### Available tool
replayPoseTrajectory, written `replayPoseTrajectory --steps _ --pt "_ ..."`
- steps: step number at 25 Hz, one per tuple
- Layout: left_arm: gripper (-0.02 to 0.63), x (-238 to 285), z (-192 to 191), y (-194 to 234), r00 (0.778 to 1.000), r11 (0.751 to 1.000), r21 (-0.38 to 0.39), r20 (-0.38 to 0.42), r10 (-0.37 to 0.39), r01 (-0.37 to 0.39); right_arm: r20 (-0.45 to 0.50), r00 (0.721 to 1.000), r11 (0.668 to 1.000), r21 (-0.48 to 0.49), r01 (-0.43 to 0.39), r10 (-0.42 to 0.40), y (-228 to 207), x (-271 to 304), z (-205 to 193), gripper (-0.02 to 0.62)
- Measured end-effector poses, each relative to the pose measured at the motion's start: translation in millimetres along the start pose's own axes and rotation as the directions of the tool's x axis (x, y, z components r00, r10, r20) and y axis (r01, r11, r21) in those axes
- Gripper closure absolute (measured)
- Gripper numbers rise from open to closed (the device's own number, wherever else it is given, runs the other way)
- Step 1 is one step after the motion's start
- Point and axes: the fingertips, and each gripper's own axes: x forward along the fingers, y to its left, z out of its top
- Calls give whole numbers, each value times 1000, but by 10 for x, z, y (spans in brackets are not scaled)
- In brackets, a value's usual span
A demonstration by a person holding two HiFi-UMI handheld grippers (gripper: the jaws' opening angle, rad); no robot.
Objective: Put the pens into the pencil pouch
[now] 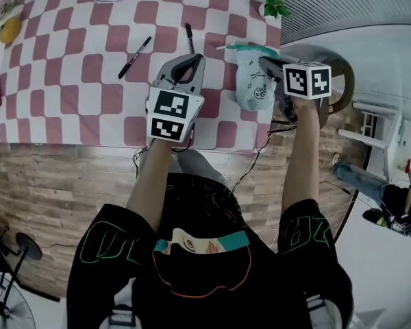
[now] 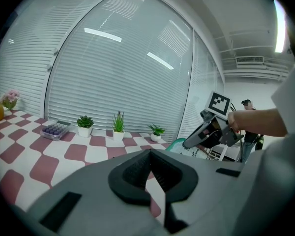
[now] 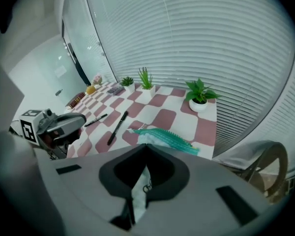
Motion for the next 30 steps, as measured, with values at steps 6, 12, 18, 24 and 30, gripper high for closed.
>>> replayPoseTrajectory --steps 6,12,18,24,30 --pt "607 -16 124 0 1000 1000 10 22 3 -3 146 989 997 -73 -17 27 199 -332 255 592" --pt "607 -108 313 125 996 999 26 82 41 -43 332 930 976 -195 -95 157 506 -695 612 592" --pt "606 -336 494 369 987 995 20 133 93 -96 447 832 924 -337 -183 328 922 -1015 905 592" --pt "606 -668 680 586 975 994 49 203 86 -98 454 726 799 -560 -218 516 1460 -1204 1066 592" --pt "433 -1032 917 349 944 972 159 256 -208 171 390 558 623 -715 -317 732 1997 -1407 1140 592"
